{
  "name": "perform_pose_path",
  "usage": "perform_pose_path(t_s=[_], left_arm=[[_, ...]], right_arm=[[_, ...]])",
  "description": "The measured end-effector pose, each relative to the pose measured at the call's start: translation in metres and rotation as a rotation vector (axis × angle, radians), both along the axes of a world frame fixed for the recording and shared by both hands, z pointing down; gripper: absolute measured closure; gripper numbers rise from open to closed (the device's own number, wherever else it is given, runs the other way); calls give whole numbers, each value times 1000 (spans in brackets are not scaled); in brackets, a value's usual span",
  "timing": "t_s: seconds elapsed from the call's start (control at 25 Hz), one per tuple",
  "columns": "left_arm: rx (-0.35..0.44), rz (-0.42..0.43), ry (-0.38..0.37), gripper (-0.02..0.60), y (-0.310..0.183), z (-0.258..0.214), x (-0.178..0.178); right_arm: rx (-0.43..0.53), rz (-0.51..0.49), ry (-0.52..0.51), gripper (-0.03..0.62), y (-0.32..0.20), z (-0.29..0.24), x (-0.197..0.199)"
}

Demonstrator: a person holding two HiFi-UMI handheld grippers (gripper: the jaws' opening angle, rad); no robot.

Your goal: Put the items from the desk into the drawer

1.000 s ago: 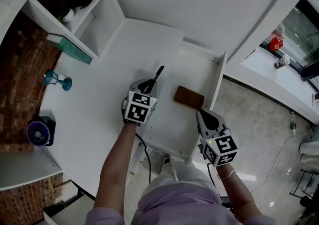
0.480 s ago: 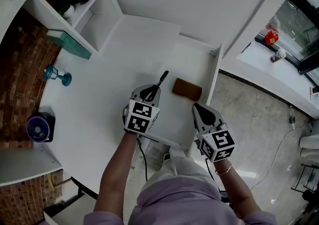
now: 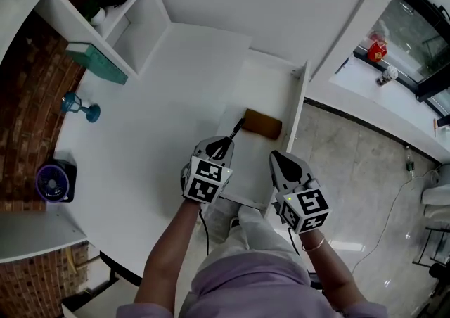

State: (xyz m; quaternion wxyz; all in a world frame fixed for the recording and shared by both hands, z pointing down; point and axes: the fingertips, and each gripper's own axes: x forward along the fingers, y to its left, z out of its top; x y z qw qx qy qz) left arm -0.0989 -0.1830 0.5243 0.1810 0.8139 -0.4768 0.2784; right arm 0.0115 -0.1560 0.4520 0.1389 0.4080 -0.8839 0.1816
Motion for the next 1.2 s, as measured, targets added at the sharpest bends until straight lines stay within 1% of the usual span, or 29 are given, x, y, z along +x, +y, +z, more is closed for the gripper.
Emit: perform_pose_path(t_s=[0.24, 0.36, 0.48, 0.68, 1.2], left_arm=[[-41, 55, 0, 541, 14, 13, 20], [-62, 85, -16, 541, 18, 24, 29], [-92, 107, -29, 541, 21, 38, 37], [-135, 139, -66, 541, 21, 58, 45], [-243, 283, -156, 541, 12, 112, 78]], right_arm=[[-33, 40, 3, 589, 11, 3, 11], [-12, 65, 3, 590, 11, 2, 18], [-12, 84, 3, 590, 12, 4, 25], [-16, 112, 8, 590, 12, 4, 37], [-32, 165, 10, 590, 4, 12, 66]])
